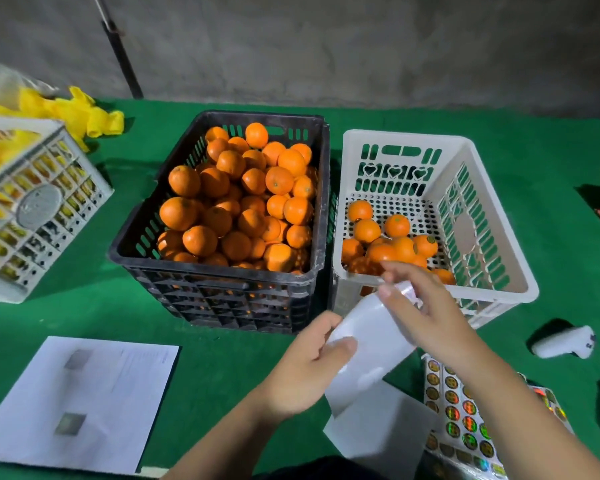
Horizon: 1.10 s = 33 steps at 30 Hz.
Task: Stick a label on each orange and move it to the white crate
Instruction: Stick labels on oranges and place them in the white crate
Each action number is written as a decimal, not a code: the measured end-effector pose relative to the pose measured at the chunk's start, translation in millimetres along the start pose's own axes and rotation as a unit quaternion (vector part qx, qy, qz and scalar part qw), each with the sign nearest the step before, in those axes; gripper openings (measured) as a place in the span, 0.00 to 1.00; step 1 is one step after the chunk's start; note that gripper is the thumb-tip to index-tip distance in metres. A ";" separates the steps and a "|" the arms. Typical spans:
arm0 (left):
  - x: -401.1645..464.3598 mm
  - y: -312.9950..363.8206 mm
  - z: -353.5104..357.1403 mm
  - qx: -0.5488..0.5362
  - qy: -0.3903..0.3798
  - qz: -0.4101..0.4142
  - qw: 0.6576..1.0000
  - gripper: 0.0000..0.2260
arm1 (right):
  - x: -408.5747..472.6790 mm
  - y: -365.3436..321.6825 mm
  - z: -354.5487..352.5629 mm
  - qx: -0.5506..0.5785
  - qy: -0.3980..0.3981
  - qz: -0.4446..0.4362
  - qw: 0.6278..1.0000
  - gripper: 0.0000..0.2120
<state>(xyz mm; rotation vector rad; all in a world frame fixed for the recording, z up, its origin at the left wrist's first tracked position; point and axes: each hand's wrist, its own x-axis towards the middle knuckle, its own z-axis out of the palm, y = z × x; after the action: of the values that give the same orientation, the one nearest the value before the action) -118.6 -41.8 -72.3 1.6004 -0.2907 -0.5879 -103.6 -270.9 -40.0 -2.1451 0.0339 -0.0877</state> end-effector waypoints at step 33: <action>93.7 67.2 -206.3 0.641 0.202 -0.182 0.718 0.29 | -53.9 78.1 51.2 0.179 0.018 0.299 0.937 0.04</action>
<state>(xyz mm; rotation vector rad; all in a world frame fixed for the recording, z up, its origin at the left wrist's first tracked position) 79.4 76.3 -20.0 3.1448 0.0066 -0.2506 -152.6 -267.4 -136.0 -1.6890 0.6402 0.2096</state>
